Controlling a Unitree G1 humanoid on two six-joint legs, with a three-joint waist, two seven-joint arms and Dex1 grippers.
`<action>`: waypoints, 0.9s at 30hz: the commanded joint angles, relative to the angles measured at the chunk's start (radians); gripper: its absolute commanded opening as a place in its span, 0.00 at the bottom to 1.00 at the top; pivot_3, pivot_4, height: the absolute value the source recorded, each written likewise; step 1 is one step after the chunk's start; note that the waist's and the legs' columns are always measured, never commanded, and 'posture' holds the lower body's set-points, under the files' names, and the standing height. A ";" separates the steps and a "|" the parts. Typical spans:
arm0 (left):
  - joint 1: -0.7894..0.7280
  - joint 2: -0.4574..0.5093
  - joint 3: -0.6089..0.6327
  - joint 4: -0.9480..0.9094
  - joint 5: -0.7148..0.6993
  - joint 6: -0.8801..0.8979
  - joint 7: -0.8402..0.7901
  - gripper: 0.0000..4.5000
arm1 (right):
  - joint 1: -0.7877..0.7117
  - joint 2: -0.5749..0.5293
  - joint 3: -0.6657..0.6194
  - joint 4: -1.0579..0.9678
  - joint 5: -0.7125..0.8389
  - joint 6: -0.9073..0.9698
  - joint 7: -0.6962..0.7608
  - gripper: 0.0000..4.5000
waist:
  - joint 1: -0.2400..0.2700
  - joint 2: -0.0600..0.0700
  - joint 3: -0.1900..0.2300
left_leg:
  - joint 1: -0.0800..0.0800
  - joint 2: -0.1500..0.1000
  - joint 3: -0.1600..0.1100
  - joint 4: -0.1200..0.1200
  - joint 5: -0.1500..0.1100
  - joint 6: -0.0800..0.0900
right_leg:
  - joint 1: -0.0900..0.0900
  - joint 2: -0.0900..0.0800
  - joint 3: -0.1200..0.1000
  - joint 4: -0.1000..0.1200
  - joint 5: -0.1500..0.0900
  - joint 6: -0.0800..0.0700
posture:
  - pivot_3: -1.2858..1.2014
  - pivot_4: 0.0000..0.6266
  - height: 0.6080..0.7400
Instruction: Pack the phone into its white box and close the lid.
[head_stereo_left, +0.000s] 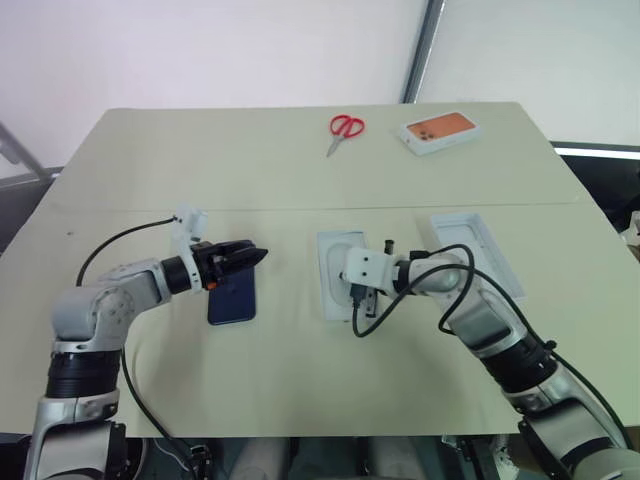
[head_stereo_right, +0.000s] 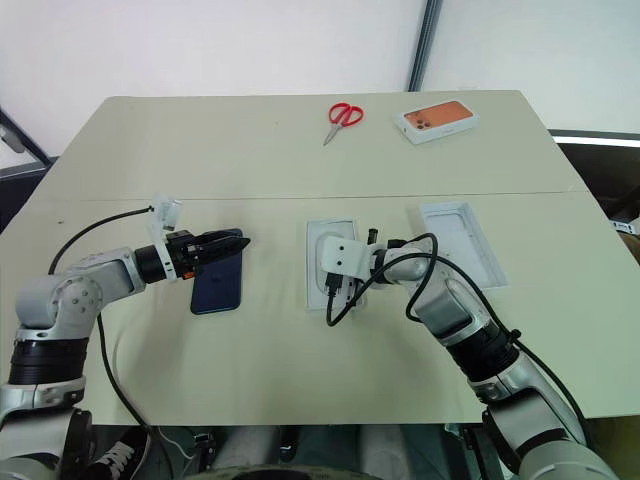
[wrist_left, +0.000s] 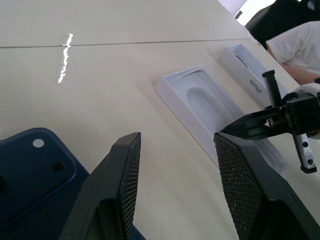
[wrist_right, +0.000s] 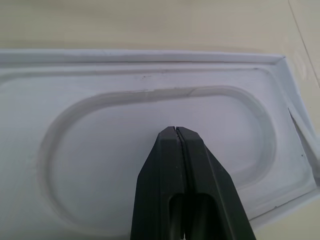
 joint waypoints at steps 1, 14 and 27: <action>-0.006 0.018 0.037 -0.004 -0.019 0.008 -0.005 0.55 | -0.008 0.014 -0.011 0.021 0.013 0.001 -0.002 0.01 | 0.000 0.000 0.000 | 0.000 0.000 0.000 0.000 0.000 0.000 | 0.000 0.000 0.000 0.000 0.000 0.000 | 0.52 0.24 1.00; -0.017 0.099 0.265 0.205 -0.176 0.284 0.044 0.55 | -0.173 0.178 -0.118 0.014 0.180 -0.007 -0.044 0.01 | -0.007 0.000 0.000 | -0.001 0.000 0.000 -0.001 0.000 0.000 | -0.002 0.000 0.001 0.001 0.000 0.000 | 0.52 0.24 1.00; 0.075 0.106 0.215 0.256 -0.120 0.358 0.079 0.55 | -0.282 0.394 0.133 0.345 0.027 -0.118 -0.111 0.01 | -0.006 0.000 0.000 | -0.001 0.000 0.001 -0.001 0.001 -0.002 | -0.009 0.001 0.003 0.003 0.000 0.000 | 0.52 0.24 1.00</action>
